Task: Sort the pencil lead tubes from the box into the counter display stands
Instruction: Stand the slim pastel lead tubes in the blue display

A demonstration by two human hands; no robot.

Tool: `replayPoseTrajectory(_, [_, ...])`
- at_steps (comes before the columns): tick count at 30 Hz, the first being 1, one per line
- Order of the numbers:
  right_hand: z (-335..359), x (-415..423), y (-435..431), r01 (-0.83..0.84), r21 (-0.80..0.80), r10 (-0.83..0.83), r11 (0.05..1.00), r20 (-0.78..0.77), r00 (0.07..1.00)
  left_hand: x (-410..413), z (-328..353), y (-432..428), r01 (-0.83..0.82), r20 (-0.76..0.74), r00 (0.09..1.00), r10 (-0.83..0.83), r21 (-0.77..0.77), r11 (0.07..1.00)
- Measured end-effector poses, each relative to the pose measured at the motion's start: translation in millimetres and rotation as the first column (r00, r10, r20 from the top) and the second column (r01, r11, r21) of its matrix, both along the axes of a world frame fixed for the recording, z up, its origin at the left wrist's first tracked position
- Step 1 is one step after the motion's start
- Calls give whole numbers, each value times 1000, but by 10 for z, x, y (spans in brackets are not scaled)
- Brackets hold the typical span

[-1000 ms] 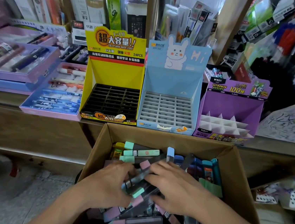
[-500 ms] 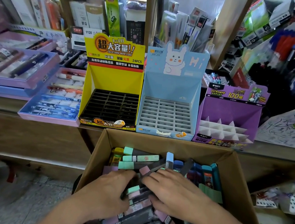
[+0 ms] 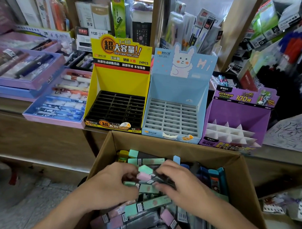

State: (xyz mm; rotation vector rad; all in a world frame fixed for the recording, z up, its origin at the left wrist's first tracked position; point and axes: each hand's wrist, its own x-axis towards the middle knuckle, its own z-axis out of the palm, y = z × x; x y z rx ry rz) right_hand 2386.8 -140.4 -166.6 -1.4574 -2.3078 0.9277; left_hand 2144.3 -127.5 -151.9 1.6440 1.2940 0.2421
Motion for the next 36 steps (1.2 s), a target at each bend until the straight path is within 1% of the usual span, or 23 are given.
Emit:
replayPoseTrajectory(4, [5,-12,6,99,18,-95,995,-150,984,17,125,31,-48,175,983,58,-64,997])
replayPoseTrajectory(5, [24,-22,10,117,-1,-116,993,-178,977,25,151,47,-72,210,974,84,-65,995])
replayPoseTrajectory(7, [81,-48,10,119,-105,-143,987,-259,955,39,194,72,-128,269,953,139,-56,990])
replayPoseTrajectory(9, [126,-90,-12,95,-226,-178,969,-382,907,57,221,86,-186,349,916,200,-73,980])
replayPoseTrajectory(11, [148,-135,-44,104,-290,-235,951,-463,854,89,231,87,-256,424,856,295,-147,955])
replayPoseTrajectory(14, [167,-210,-83,106,-393,-329,913,-561,759,158,216,67,-335,466,787,403,-226,915])
replayPoseTrajectory(19, [211,-352,-117,106,-509,-468,854,-663,585,325,194,-18,-358,584,672,456,-282,890])
replayPoseTrajectory(21, [223,-391,-127,104,-526,-490,844,-678,549,381,163,-64,-344,629,616,474,-326,881])
replayPoseTrajectory(23, [240,-401,-137,120,-519,-494,846,-679,543,420,145,-105,-307,655,569,497,-392,867])
replayPoseTrajectory(26, [271,-391,-142,165,-489,-488,857,-663,568,440,135,-131,-292,659,549,514,-426,857])
replayPoseTrajectory(31, [286,-397,-116,253,-403,-467,879,-630,620,445,115,-135,-342,660,559,502,-368,865])
replayPoseTrajectory(36, [387,-299,-63,288,-397,-485,871,-604,633,349,157,-86,-349,681,570,459,-305,886])
